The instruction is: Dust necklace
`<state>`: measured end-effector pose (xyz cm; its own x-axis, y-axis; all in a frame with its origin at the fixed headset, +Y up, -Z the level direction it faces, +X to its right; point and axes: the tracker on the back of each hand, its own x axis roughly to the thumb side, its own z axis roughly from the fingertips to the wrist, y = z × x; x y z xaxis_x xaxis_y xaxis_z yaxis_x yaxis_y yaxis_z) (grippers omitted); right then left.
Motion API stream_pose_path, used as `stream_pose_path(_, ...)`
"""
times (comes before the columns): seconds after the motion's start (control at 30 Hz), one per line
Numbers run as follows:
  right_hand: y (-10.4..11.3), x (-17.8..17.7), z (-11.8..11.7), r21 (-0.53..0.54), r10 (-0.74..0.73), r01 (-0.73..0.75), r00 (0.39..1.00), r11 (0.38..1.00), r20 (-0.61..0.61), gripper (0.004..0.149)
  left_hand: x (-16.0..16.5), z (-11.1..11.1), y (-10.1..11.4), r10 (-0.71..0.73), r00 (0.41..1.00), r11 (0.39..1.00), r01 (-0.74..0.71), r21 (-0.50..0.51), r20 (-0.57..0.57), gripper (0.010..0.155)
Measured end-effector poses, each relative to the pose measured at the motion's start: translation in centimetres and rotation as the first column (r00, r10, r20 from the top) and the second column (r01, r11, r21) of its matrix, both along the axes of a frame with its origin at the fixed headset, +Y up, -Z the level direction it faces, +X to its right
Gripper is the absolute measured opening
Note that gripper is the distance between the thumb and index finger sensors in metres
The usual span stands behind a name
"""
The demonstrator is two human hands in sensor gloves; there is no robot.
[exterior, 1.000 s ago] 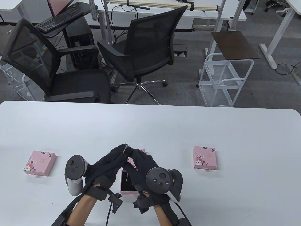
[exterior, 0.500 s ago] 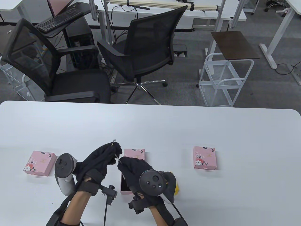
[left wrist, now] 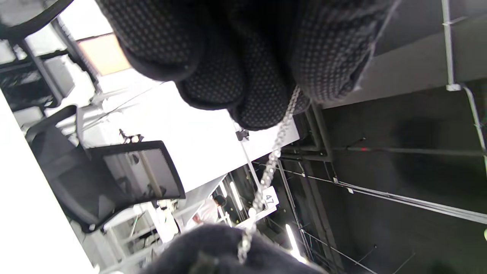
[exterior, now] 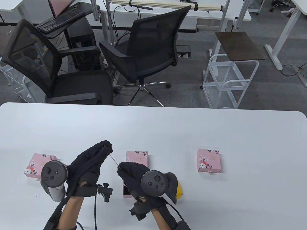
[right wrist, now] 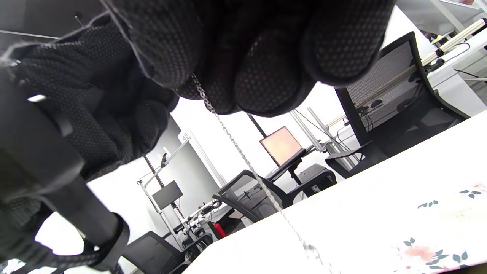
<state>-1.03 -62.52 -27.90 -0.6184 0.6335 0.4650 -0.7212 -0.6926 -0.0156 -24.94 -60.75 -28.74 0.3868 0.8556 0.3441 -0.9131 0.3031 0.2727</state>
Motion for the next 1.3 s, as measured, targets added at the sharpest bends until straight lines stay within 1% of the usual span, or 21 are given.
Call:
stream_pose_path(0.07,-0.1,0.0,-0.1,-0.005,0.013,-0.013,1.0,1.0,0.002,0.035,0.1,0.2,0.1,-0.006,1.0,1.0,0.007,0.013,-0.01,0.037)
stream_pose_path(0.17,-0.2,0.1,-0.3,-0.024,0.009,-0.009,1.0,1.0,-0.007,0.035,0.4,0.3,0.1,0.025,1.0,0.999,-0.026,0.021,0.016,0.036)
stream_pose_path(0.3,-0.2,0.2,-0.5,-0.028,0.026,-0.026,1.0,0.999,0.002,0.035,0.9,0.5,0.3,0.01,1.0,0.999,-0.011,0.038,0.024,0.037)
stream_pose_path(0.4,-0.4,0.4,-0.7,-0.04,0.018,-0.018,1.0,0.999,0.009,0.035,1.3,0.7,0.7,-0.014,0.997,0.999,0.011,0.03,0.076,0.037)
stream_pose_path(0.5,-0.2,0.7,-0.6,-0.027,0.027,-0.027,0.999,0.999,0.021,0.035,1.4,1.0,1.3,-0.055,0.991,0.998,0.052,0.026,0.12,0.038)
stream_pose_path(0.6,0.0,0.7,-0.5,-0.026,0.028,-0.027,0.999,0.999,0.018,0.035,1.6,1.2,1.7,-0.059,0.986,0.998,0.054,0.037,0.153,0.039)
stream_pose_path(0.73,0.2,0.3,-0.3,-0.034,0.066,-0.067,0.998,0.997,-0.007,0.037,1.8,1.6,2.0,-0.078,0.987,0.995,0.069,0.073,0.138,0.038)
stream_pose_path(0.83,0.4,1.0,-0.4,-0.051,0.145,-0.144,0.989,0.988,0.012,0.045,1.6,1.7,2.1,-0.085,0.992,0.993,0.077,0.09,0.096,0.038)
stream_pose_path(0.9,0.3,2.1,-0.8,-0.067,0.184,-0.181,0.982,0.981,0.051,0.048,1.3,1.7,2.2,-0.082,0.993,0.993,0.074,0.094,0.084,0.038)
stream_pose_path(0.97,0.0,4.0,-1.6,-0.096,0.222,-0.211,0.968,0.973,0.118,0.049,0.9,1.8,2.3,-0.063,0.995,0.994,0.055,0.092,0.082,0.039)
stream_pose_path(1.1,-1.4,7.5,-2.4,-0.185,0.366,-0.331,0.907,0.925,0.208,0.05,0.3,2.2,2.7,-0.04,0.997,0.994,0.032,0.104,0.071,0.038)
stream_pose_path(1.13,-2.1,8.3,-2.6,-0.214,0.42,-0.376,0.879,0.901,0.226,0.051,0.2,2.3,2.8,-0.037,0.997,0.994,0.03,0.105,0.066,0.038)
stream_pose_path(1.2,-3.9,9.6,-2.8,-0.298,0.542,-0.473,0.81,0.829,0.225,0.053,0.0,2.3,2.8,-0.032,0.997,0.994,0.026,0.102,0.064,0.038)
stream_pose_path(1.23,-4.7,9.9,-2.9,-0.331,0.58,-0.501,0.786,0.8,0.212,0.054,0.0,2.3,2.8,-0.029,0.997,0.995,0.022,0.101,0.066,0.038)
stream_pose_path(1.3,-6.8,10.2,-3.1,-0.41,0.664,-0.563,0.73,0.718,0.162,0.058,0.0,2.2,2.8,-0.018,0.996,0.995,0.01,0.095,0.082,0.038)
